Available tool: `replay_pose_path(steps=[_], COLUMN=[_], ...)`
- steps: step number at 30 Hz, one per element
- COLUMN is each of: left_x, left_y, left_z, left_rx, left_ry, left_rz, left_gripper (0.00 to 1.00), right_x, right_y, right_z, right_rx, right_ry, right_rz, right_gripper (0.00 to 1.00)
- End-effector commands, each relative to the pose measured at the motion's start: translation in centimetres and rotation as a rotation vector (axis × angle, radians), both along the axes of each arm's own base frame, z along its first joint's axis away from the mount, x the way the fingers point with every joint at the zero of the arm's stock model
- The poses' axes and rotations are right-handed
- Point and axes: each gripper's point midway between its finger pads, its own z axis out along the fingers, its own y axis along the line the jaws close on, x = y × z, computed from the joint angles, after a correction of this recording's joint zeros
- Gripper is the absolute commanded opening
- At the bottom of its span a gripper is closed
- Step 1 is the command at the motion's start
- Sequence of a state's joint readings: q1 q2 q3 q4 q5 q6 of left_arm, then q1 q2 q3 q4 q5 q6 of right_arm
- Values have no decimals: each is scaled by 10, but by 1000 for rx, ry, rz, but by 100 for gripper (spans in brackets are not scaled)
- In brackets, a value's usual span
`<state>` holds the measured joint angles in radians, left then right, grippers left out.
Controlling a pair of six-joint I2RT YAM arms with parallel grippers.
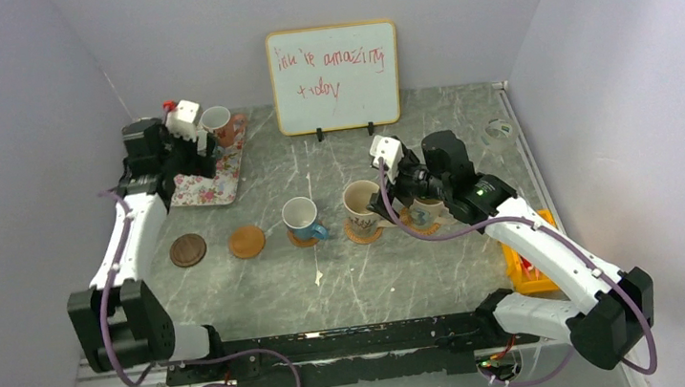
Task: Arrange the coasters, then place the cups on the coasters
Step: Pick up the cup from the tray.
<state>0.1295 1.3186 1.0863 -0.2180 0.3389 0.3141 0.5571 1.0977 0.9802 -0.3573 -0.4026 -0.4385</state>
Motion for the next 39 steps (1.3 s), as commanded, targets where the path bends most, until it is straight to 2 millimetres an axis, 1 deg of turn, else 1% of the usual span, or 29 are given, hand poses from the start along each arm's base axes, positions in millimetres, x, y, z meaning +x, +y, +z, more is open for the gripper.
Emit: replay_pose_path(steps=[1, 5, 6, 7, 10, 12, 14, 15, 17, 20, 22, 24, 27, 31, 35, 39], left_x=[45, 85, 93, 102, 126, 140, 153, 159, 170, 188, 198, 205, 213, 216, 217, 219], left_y=[6, -9, -24, -33, -50, -59, -63, -66, -71, -70, -65, -65, -74, -95, -113, -115], left_z=[22, 17, 16, 13, 1, -1, -5, -10, -12, -15, -16, -19, -32, -49, -58, -65], left_rx=[56, 61, 56, 52, 78, 116, 144, 150, 157, 186, 214, 250, 292, 289, 254, 266], left_ry=[-58, -29, -16, -1, 39, 28, 11, 6, -13, -25, -37, -49, -50, -18, 21, 35], left_rz=[144, 120, 75, 45, 30, 48, 76, 85, 96, 150, 194, 210, 169, 42, -47, -51], left_gripper=[100, 100, 100, 100, 100, 100, 100, 100, 100, 100, 100, 100, 100, 100, 100, 100], right_x=[9, 17, 20, 22, 27, 31, 35, 37, 39, 41, 42, 43, 46, 47, 47, 48], right_y=[1, -7, -9, -11, -14, -16, -20, -22, -24, -27, -29, -31, -34, -37, -38, -40], right_z=[15, 6, 4, 1, -9, -15, -19, -20, -22, -25, -27, -28, -32, -31, -32, -32], right_rx=[62, 70, 72, 72, 69, 61, 56, 55, 55, 58, 59, 56, 52, 54, 53, 55], right_ry=[-64, -62, -63, -59, -31, -15, -8, -8, -8, -1, 5, 8, 12, 6, 7, 7], right_rz=[26, 1, -7, -14, -28, -40, -57, -64, -71, -79, -81, -86, -96, -104, -107, -108], right_gripper=[100, 100, 100, 100, 100, 100, 100, 100, 100, 100, 100, 100, 100, 100, 100, 100])
